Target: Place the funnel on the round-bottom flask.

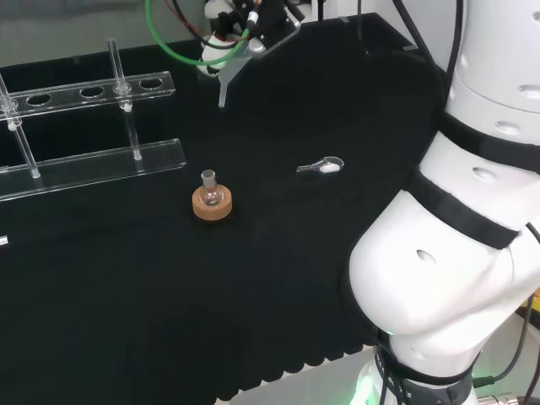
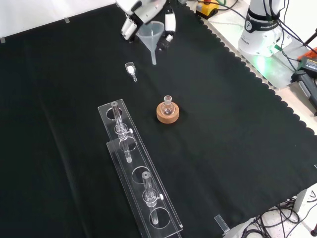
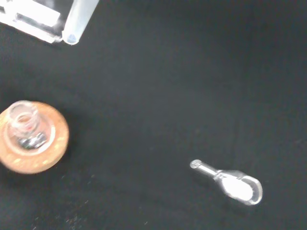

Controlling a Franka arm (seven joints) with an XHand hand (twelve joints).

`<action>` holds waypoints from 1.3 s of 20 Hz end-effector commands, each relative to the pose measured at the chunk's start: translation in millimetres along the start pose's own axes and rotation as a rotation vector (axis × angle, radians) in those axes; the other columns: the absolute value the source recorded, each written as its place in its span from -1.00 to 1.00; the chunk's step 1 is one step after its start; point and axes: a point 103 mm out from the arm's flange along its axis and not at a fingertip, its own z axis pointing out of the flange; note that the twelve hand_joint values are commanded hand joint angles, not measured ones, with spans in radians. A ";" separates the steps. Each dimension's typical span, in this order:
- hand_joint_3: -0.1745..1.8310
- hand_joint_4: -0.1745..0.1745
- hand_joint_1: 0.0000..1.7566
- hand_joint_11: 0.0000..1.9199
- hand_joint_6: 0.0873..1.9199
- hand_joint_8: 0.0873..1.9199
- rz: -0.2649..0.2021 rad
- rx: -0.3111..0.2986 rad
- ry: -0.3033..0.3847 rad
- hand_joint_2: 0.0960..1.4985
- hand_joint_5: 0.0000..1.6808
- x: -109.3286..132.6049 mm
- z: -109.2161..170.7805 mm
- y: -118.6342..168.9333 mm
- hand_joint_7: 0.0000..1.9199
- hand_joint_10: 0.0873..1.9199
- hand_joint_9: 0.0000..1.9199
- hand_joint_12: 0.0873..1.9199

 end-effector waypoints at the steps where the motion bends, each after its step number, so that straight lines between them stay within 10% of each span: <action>1: -0.08 -1.00 -0.14 0.74 0.68 0.80 -0.041 0.051 -0.021 -0.08 -0.25 29.7 11.1 6.2 0.08 0.66 0.51 0.29; 26: -0.06 -1.00 -0.15 0.73 0.70 0.80 -0.116 0.094 0.020 -0.08 -0.24 62.9 45.0 39.9 0.08 0.67 0.51 0.32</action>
